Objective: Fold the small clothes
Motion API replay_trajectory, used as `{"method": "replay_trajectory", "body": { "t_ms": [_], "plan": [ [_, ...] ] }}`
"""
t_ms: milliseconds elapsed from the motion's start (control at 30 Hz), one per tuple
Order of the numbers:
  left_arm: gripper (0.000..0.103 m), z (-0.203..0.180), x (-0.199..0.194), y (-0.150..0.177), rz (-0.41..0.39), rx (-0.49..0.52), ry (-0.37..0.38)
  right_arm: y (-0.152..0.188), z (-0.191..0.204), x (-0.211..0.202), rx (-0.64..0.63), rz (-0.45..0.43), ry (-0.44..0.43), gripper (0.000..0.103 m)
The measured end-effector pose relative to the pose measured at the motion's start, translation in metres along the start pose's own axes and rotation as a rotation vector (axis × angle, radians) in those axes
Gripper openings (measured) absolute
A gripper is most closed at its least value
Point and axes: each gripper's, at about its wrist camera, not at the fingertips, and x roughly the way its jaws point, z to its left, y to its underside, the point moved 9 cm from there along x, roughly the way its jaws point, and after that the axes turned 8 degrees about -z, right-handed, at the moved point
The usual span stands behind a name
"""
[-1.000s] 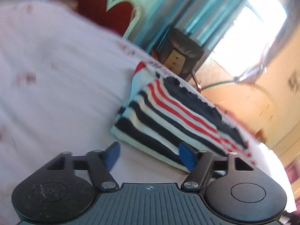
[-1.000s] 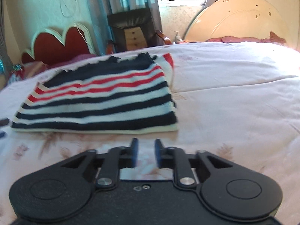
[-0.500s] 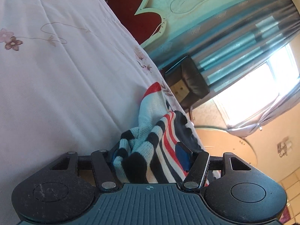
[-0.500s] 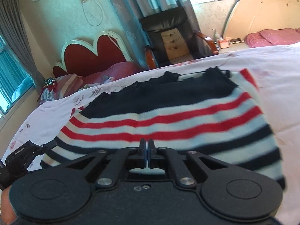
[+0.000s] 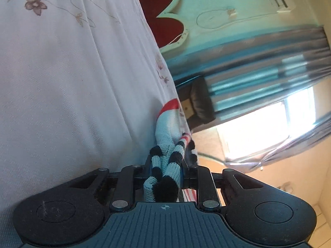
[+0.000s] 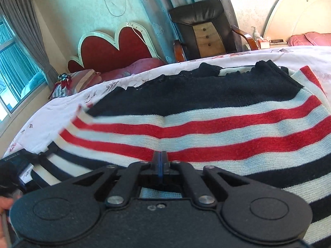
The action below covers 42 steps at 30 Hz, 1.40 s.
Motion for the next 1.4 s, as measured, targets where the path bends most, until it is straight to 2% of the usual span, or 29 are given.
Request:
{"method": "replay_trajectory", "body": {
  "t_ms": [67,167,333,433,567,667,700,733,767,800,833,867,900,933,967,1000,1067,1133,1200,1267,1333,1400],
  "plan": [
    [0.022,0.0,0.001,-0.001,0.013,-0.029,-0.006,0.0,0.001,0.0,-0.014,0.006,0.005,0.0],
    [0.022,-0.02,-0.002,0.0,0.015,0.013,0.008,0.0,0.003,0.001,-0.036,0.009,0.009,0.0],
    [0.022,-0.095,-0.007,0.007,0.044,0.155,0.126,0.0,-0.002,0.004,-0.037,0.013,-0.002,0.0],
    [0.022,-0.151,-0.007,0.03,0.086,0.24,0.187,-0.002,-0.013,0.006,0.055,0.024,-0.042,0.0],
    [0.022,-0.213,0.001,0.084,0.168,0.328,0.238,-0.004,-0.02,0.006,0.124,0.049,-0.069,0.0],
    [0.022,-0.236,0.013,0.143,0.258,0.48,0.187,-0.008,-0.036,-0.004,0.242,0.058,-0.089,0.0],
    [0.022,-0.237,0.019,0.165,0.298,0.537,0.162,-0.013,-0.052,-0.017,0.313,0.025,-0.071,0.0],
    [0.022,-0.235,0.025,0.185,0.334,0.587,0.135,-0.016,-0.069,-0.03,0.378,-0.008,-0.056,0.013],
    [0.022,-0.231,0.031,0.206,0.37,0.644,0.107,-0.016,-0.089,-0.046,0.433,-0.036,-0.028,0.019],
    [0.023,-0.225,0.036,0.23,0.415,0.699,0.081,-0.017,-0.11,-0.063,0.489,-0.067,-0.028,0.02],
    [0.027,-0.217,0.041,0.251,0.463,0.729,0.061,-0.017,-0.129,-0.077,0.541,-0.081,-0.024,0.029],
    [0.029,-0.208,0.044,0.271,0.514,0.76,0.04,-0.016,-0.148,-0.091,0.59,-0.09,-0.016,0.033],
    [0.035,-0.21,0.042,0.286,0.53,0.789,0.061,-0.016,-0.162,-0.102,0.625,-0.099,-0.024,0.036],
    [0.053,-0.217,0.036,0.292,0.515,0.81,0.081,-0.018,-0.173,-0.113,0.658,-0.112,-0.046,0.039],
    [0.064,-0.224,0.027,0.295,0.519,0.822,0.111,-0.021,-0.181,-0.122,0.676,-0.119,-0.052,0.043],
    [0.073,-0.234,0.014,0.292,0.514,0.836,0.138,-0.023,-0.186,-0.13,0.673,-0.121,-0.051,0.046],
    [0.073,-0.248,-0.01,0.27,0.466,0.832,0.178,-0.03,-0.185,-0.141,0.657,-0.114,-0.089,0.048],
    [0.073,-0.252,-0.026,0.229,0.387,0.827,0.183,-0.034,-0.176,-0.145,0.645,-0.09,-0.148,0.058],
    [0.073,-0.241,-0.016,0.175,0.291,0.841,0.115,-0.037,-0.166,-0.14,0.634,-0.052,-0.189,0.064],
    [0.073,-0.219,-0.001,0.134,0.249,0.821,0.015,-0.037,-0.156,-0.128,0.649,-0.007,-0.225,0.064],
    [0.073,-0.194,0.019,0.114,0.267,0.78,-0.051,-0.034,-0.145,-0.115,0.655,0.04,-0.222,0.064],
    [0.073,-0.175,0.034,0.111,0.311,0.783,-0.102,-0.026,-0.136,-0.102,0.636,0.089,-0.184,0.061]
  ]
}}
